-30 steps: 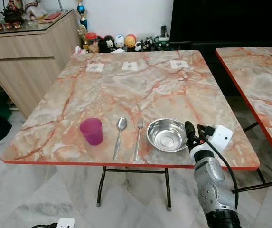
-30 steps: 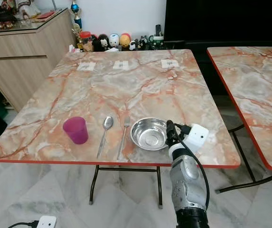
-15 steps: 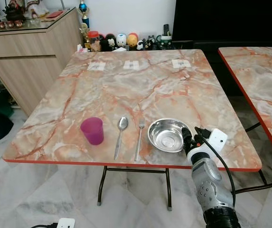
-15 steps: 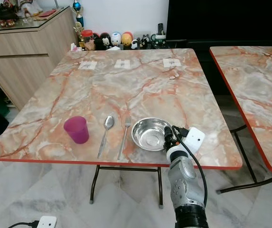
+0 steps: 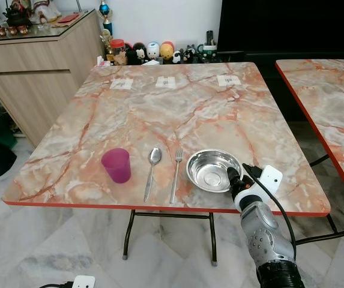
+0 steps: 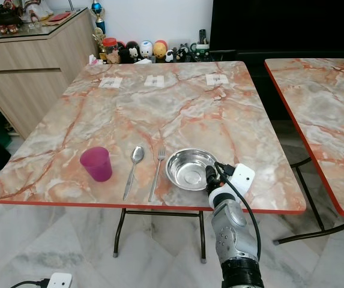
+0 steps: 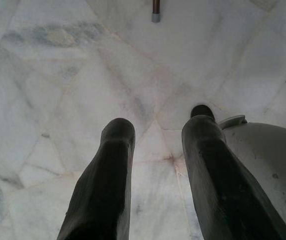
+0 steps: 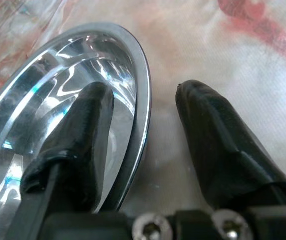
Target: Setting the table
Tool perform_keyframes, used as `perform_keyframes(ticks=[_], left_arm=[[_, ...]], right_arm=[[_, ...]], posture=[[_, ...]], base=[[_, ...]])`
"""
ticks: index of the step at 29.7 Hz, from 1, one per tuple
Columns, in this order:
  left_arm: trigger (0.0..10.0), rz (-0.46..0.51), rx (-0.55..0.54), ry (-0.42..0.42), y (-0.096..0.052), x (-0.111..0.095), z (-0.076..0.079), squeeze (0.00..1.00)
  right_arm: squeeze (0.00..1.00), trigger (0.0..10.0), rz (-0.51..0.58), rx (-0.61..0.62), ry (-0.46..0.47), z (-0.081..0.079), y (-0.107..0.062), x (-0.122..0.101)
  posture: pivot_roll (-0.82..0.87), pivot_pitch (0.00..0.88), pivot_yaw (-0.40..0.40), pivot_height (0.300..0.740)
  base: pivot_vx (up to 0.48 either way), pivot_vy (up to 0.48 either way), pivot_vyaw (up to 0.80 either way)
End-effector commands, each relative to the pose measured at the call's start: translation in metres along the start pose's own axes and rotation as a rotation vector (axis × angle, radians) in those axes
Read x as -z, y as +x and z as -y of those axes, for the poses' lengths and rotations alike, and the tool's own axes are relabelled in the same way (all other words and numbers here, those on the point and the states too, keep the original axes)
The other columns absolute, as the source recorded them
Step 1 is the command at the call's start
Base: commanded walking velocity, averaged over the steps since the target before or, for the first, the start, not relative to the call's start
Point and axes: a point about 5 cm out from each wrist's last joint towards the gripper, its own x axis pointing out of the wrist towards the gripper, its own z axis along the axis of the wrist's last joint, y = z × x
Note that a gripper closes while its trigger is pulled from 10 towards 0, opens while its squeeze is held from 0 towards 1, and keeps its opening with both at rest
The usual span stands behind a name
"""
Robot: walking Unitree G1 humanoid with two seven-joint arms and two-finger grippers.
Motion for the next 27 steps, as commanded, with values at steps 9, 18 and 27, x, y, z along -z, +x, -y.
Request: perform_keyframes(ticks=[9,18,27], left_arm=[[10.0,-0.023,0.004,0.006,-0.0005,0.0032,-0.0024,0.00],[10.0,-0.024,0.000,0.014,-0.0004,0.0027,-0.0034,0.00],[10.0,-0.029,0.004,0.022,-0.0002,0.0025,-0.0028,0.00]], right_arm=[[0.00,0.0,-0.004,-0.011,0.018,-0.0067,0.0018,0.0017],[0.00,0.0,-0.001,-0.009,0.022,-0.0074,0.0021,0.0019],[0.00,0.0,0.043,0.004,0.015,-0.0033,0.0013,-0.0018]], posture=[[-0.10,0.000,0.055,0.740],[-0.10,0.000,0.056,0.740],[-0.10,0.000,0.056,0.740]], base=[[0.000,0.000,0.00],[0.000,0.000,0.00],[0.000,0.000,0.00]])
